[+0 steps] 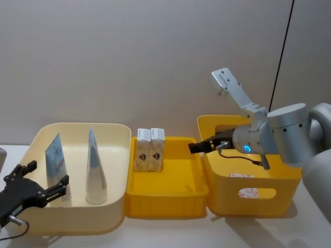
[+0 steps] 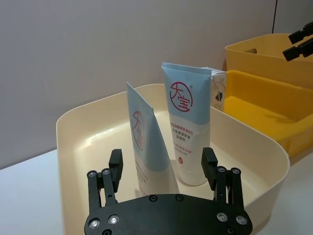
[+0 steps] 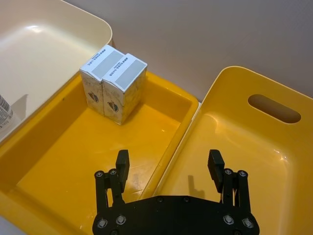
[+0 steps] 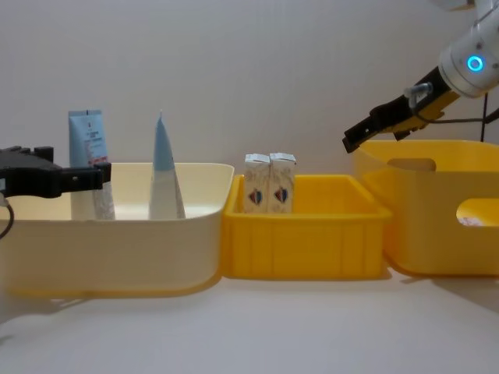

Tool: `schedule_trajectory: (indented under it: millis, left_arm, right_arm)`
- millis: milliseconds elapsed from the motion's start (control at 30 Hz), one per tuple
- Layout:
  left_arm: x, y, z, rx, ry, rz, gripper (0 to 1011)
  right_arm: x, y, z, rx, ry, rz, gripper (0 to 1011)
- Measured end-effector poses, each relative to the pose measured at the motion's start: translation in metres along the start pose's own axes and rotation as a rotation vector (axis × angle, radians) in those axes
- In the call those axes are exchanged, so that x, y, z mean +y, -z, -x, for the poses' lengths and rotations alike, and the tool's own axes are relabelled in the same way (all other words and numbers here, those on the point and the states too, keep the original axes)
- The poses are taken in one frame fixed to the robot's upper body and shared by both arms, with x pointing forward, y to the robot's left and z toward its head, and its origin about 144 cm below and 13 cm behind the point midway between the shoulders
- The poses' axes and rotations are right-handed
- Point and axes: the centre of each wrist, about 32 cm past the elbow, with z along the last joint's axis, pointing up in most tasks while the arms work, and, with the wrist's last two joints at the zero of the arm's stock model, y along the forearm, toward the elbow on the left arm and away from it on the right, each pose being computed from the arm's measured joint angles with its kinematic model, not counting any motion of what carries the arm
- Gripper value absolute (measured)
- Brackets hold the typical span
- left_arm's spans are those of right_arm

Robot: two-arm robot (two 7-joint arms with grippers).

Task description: Bimanual collaborative sorting of washing and personal care products

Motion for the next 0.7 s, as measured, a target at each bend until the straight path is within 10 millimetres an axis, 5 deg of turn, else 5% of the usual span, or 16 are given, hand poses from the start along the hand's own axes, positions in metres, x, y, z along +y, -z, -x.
schedule_trajectory:
  millis: [700]
  left_arm:
    - [-0.034,-0.004,-0.016,-0.025,0.052,-0.043,1003]
  right_arm:
    - [0.0,0.0,0.0,0.0,0.0,0.0,1001]
